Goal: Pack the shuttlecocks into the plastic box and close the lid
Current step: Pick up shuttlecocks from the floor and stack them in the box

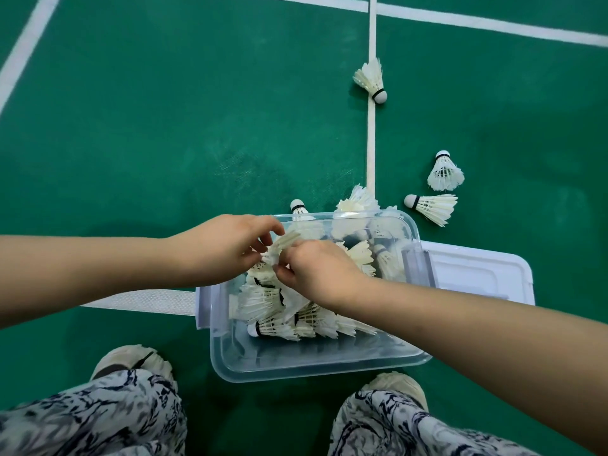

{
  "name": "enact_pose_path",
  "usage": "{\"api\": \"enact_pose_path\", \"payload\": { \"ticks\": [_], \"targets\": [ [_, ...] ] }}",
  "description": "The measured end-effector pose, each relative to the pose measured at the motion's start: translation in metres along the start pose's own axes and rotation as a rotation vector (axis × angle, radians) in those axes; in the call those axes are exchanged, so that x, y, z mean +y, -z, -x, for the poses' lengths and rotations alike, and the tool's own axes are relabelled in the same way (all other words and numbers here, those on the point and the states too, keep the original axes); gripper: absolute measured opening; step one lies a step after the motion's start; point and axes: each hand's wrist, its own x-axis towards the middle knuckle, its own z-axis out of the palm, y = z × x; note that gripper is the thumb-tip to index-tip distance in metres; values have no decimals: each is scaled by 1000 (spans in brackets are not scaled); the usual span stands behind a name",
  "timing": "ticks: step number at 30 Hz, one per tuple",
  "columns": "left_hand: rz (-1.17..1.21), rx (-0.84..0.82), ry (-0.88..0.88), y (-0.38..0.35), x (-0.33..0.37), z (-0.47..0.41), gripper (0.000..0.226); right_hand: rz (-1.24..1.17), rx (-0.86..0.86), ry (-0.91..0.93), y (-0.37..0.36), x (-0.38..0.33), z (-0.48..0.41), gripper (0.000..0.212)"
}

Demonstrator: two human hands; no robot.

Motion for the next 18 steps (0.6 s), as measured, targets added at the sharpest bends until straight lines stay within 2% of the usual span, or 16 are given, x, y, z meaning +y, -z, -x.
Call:
{"api": "enact_pose_path", "payload": {
  "ticks": [5,8,13,18],
  "targets": [
    [-37,-54,-17,-6,0,-3,37,4,-98,22,-17,6,2,31],
    [-106,-168,-21,-14,-1,-4,45,25,-93,-24,-27,12,3,26],
    [-213,-275,-26,-19,2,-6,50,9,-141,-42,-23,18,5,34],
    [-218,-247,-27,-7,7,-4,36,-162,-22,-74,-2,17,20,40]
  ]
}}
